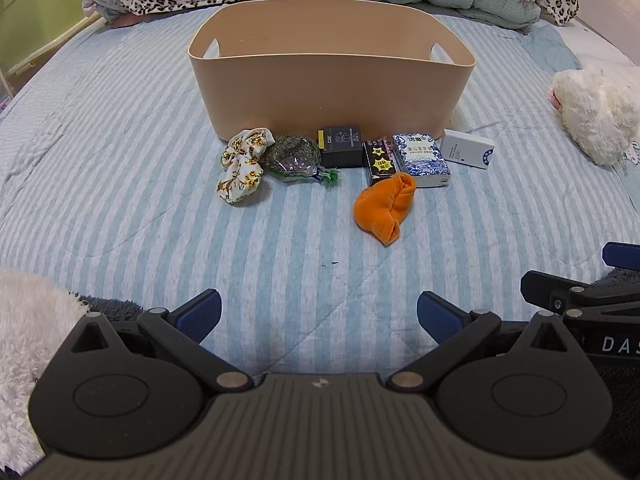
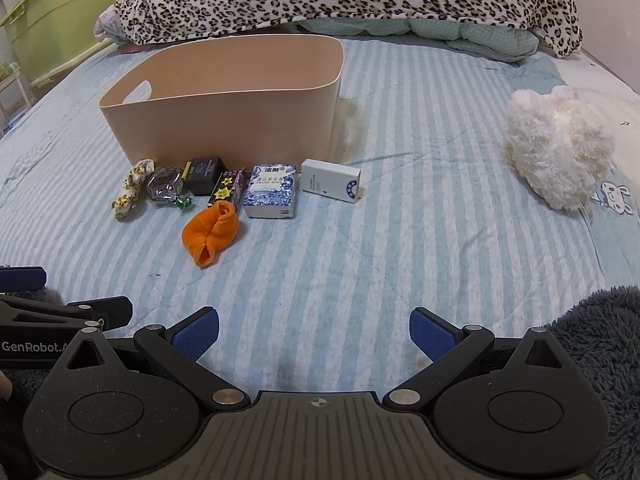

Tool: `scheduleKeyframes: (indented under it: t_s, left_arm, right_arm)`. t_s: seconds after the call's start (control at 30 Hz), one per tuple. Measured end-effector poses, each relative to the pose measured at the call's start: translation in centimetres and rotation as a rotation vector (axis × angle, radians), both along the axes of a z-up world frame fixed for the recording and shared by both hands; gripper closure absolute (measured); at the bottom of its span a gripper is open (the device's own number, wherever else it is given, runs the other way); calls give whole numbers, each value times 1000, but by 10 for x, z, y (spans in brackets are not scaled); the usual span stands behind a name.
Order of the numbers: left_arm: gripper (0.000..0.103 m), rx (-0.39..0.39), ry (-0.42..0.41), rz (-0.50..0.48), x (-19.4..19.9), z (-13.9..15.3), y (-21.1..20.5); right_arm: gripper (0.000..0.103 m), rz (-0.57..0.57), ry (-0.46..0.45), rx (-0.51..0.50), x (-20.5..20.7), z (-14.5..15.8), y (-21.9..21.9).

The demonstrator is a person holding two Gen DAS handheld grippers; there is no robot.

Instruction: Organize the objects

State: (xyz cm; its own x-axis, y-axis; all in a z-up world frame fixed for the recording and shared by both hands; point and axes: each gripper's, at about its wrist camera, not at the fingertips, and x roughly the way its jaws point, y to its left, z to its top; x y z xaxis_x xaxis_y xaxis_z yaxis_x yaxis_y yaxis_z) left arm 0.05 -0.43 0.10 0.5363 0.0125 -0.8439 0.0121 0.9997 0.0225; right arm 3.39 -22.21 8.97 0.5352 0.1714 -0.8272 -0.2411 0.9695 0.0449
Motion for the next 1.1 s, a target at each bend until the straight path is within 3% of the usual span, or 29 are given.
scheduleKeyframes:
  t_s: [1.1]
  left_arm:
    - [0, 12, -3, 6, 1, 2, 4]
  right_arm:
    - [0, 5, -8, -20, 5, -1, -3]
